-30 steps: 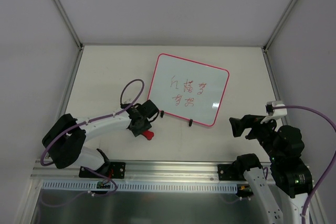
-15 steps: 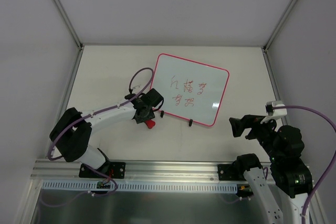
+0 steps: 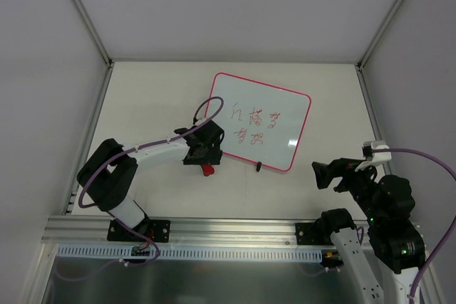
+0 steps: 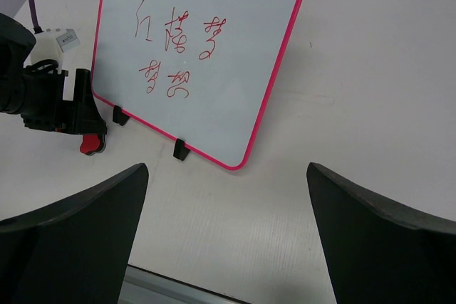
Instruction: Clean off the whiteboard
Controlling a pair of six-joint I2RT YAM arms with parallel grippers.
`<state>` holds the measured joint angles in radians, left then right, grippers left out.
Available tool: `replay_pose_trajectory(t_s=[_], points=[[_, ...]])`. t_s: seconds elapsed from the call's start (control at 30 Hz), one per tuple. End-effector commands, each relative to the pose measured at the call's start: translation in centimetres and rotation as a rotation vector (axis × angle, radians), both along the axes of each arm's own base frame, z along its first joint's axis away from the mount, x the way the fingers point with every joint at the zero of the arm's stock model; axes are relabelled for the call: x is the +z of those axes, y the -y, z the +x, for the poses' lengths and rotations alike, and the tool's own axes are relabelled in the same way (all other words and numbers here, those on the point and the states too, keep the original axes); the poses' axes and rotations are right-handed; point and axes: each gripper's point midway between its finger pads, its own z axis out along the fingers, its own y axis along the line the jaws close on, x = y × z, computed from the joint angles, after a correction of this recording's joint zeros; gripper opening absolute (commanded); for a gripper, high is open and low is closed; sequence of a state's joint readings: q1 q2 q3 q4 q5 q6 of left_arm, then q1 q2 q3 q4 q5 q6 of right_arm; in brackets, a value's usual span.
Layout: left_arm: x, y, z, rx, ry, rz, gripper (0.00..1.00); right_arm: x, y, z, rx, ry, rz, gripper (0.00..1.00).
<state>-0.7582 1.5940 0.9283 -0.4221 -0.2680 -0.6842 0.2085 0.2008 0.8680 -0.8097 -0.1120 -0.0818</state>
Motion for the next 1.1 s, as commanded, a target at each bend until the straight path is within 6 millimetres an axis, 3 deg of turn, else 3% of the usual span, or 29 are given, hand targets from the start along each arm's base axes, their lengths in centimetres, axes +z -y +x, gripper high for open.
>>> replay_pose_trajectory(t_s=[0.0,0.07,0.17,0.57,1.07], points=[[1.1,0.5,0.0,-0.049,0.025,-0.043,0.77,0.1,0.0,-0.1,0.005,0.013,0.0,0.99],[1.7,0.6,-0.1,0.009,0.035,-0.082,0.87,0.2,0.0,-0.1,0.006,0.015,-0.001,0.99],[2.3,0.6,-0.3,0.119,0.044,-0.144,0.88,0.1,-0.1,0.0,0.008,0.006,0.0,0.99],[0.5,-0.1,-0.3,0.371,0.018,-0.15,0.64,0.2,-0.2,-0.1,0.01,0.011,0.005,0.99],[-1.1,-0.5,-0.8,0.378,-0.022,-0.104,0.45,-0.1,0.0,0.0,0.001,-0.002,0.001,0.99]])
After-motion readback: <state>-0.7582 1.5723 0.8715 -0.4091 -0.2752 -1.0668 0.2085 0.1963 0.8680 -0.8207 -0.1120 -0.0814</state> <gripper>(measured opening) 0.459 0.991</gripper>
